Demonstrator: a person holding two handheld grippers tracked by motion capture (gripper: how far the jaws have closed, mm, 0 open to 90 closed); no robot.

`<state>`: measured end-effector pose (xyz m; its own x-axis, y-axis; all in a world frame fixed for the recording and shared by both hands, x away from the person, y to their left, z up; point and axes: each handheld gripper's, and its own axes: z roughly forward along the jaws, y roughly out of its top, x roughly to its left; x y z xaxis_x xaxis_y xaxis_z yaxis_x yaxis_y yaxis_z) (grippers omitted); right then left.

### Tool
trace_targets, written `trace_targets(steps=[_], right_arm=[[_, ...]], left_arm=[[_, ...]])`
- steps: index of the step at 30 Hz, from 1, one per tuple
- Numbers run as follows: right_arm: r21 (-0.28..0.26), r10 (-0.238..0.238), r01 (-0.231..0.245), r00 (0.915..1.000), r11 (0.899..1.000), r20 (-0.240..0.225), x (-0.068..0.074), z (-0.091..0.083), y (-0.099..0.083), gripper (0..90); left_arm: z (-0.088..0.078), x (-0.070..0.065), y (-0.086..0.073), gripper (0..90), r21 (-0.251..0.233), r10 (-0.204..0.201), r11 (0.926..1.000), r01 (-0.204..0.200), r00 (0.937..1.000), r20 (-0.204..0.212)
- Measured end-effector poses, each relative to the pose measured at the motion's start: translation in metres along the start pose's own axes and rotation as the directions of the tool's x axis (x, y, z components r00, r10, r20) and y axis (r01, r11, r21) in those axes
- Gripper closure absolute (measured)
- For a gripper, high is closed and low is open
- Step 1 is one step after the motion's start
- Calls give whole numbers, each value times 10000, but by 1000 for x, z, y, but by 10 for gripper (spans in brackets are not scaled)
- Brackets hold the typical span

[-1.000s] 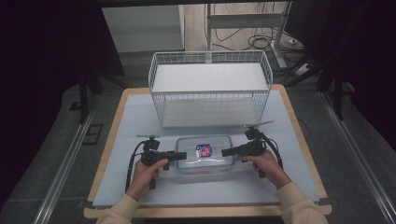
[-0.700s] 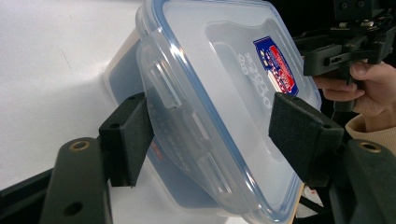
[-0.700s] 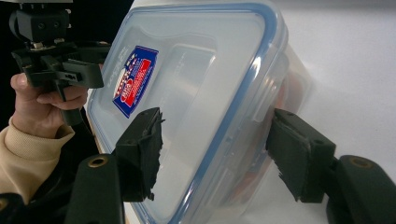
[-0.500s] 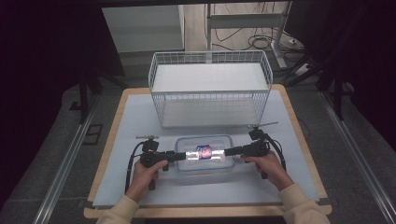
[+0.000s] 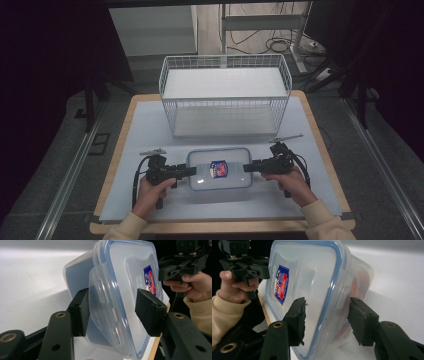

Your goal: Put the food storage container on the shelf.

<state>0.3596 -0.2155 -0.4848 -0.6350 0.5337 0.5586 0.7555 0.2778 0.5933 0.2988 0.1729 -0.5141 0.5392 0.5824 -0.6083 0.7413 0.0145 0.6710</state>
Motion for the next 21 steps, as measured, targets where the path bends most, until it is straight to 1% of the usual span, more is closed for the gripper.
trace_targets(steps=[2, 5, 6, 7, 10, 15, 18, 19, 21], right_arm=[[-59, -88, 89, 9999, 9999, 82, 2, -1, -1, 494], [-222, -22, 24, 9999, 9998, 109, 4, -1, -5, 500], [-335, 100, -98, 9999, 9994, 72, 4, -1, -6, 504], [-427, 169, -166, 9998, 9989, 60, 3, -1, -7, 507], [-598, 412, -408, 9991, 9974, 54, 5, -2, -9, 515], [-669, 472, -462, 9988, 9967, 144, 8, -3, -10, 519], [-700, 449, -435, 9988, 9966, 192, 9, -4, -10, 521], [-729, 372, -357, 9991, 9967, 196, 10, -5, -11, 525], [-777, 370, -351, 9990, 9964, 237, 11, -6, -11, 525]], left_arm=[[-1, -2, -2, 472, -71, 40, 10000, -41, 10000, -77], [-1, -3, -3, 477, -169, -5, 9999, 3, 10000, -82], [-1, -3, -3, 480, -236, -132, 9996, 130, 9999, -96], [-1, -4, -3, 482, -228, -173, 9996, 170, 9998, -106], [-2, -7, -4, 485, -228, -196, 9996, 191, 9996, -191], [-4, -11, -4, 489, -341, -194, 9992, 185, 9994, -284], [-4, -13, -4, 491, -370, -134, 9992, 121, 9993, -340], [-4, -14, -3, 492, -410, -114, 9991, 99, 9993, -370], [-5, -15, -3, 492, -441, -145, 9989, 129, 9992, -360]])
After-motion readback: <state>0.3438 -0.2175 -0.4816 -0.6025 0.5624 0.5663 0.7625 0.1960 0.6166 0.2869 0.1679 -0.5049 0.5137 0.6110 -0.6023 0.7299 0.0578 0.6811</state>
